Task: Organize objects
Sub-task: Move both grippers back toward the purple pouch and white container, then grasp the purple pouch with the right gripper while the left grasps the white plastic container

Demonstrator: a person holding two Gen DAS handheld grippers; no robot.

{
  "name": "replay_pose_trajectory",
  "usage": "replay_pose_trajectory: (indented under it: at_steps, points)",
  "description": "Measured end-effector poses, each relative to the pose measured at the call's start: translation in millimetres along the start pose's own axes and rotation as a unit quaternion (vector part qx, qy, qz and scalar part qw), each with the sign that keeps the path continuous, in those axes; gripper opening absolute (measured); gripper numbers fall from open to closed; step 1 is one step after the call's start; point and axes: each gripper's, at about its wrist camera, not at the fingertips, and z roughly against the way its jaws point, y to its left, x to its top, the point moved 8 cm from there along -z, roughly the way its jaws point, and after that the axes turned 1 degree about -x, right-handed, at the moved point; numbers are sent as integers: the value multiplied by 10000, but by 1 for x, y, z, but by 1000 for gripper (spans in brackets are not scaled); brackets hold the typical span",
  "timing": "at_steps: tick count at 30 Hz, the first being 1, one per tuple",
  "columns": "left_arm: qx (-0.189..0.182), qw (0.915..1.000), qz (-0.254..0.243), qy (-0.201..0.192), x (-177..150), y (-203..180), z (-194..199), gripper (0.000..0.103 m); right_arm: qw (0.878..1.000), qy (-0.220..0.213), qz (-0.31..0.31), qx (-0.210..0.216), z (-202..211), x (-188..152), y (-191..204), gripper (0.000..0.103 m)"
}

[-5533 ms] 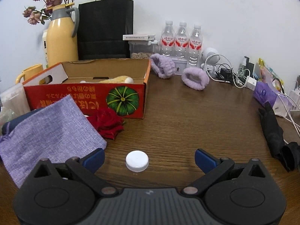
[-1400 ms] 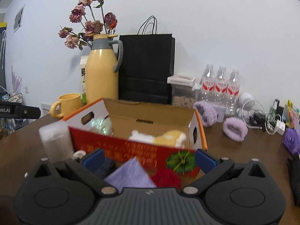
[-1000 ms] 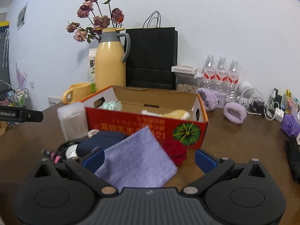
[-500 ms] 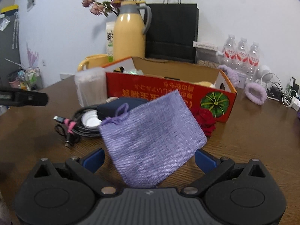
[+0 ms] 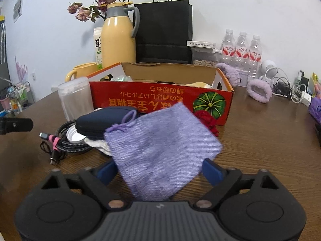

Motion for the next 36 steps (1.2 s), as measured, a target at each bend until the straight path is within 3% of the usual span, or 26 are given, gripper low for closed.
replay_pose_trajectory:
  at_steps: [5,10,22,34,35,36]
  points:
    - [-10,10000,-22,32,-1,-2,-2,103,9998,64,-83,191,-3,-2,-2,32]
    - [-17,10000,-24,29,-1,-2,-3,103,9997,11,-150,207,-2,-2,-3,6]
    - [-41,9998,-119,-133,20,-13,-25,103,9970,-698,-336,-8,23,25,-17,2]
    - [136,9985,-481,-212,60,-33,-89,103,9967,-761,-295,23,13,42,-12,2]
    - [128,9985,-485,-210,59,-34,-92,100,9967,-755,-304,19,11,42,-11,2]
    - [61,9986,-483,-209,59,-36,-95,87,9967,-749,-311,13,10,42,-12,2]
